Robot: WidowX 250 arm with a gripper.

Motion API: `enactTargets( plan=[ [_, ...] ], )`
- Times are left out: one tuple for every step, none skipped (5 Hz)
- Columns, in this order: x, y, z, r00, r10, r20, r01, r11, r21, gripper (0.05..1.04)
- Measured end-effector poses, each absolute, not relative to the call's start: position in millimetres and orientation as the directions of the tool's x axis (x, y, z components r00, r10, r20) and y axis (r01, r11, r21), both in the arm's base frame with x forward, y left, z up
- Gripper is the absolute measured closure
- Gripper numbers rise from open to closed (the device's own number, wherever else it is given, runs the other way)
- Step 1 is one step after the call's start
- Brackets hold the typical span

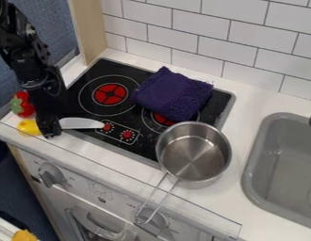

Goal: Put the yellow knife on the purple cloth on the right burner

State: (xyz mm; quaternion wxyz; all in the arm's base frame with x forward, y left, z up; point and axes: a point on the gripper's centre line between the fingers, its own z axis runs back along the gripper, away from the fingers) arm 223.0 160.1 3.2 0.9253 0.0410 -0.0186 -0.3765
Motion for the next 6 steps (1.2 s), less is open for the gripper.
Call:
enactTargets(
  plan=[
    [217,153,5,0.681,-0.732,-0.004,0.732,0.680,0.038,0.753],
    [217,138,12,0.645,-0.764,-0.012,0.764,0.645,0.016,0.753],
    [223,136,29,0.682,-0.731,-0.004,0.731,0.681,0.034,0.753],
    [231,131,40,0.733,-0.681,-0.010,0.679,0.730,0.070,0.753],
    [245,124,48,0.737,-0.676,-0.010,0.673,0.732,0.105,0.753],
    [258,118,56,0.754,-0.656,-0.035,0.654,0.744,0.136,0.753]
  ],
)
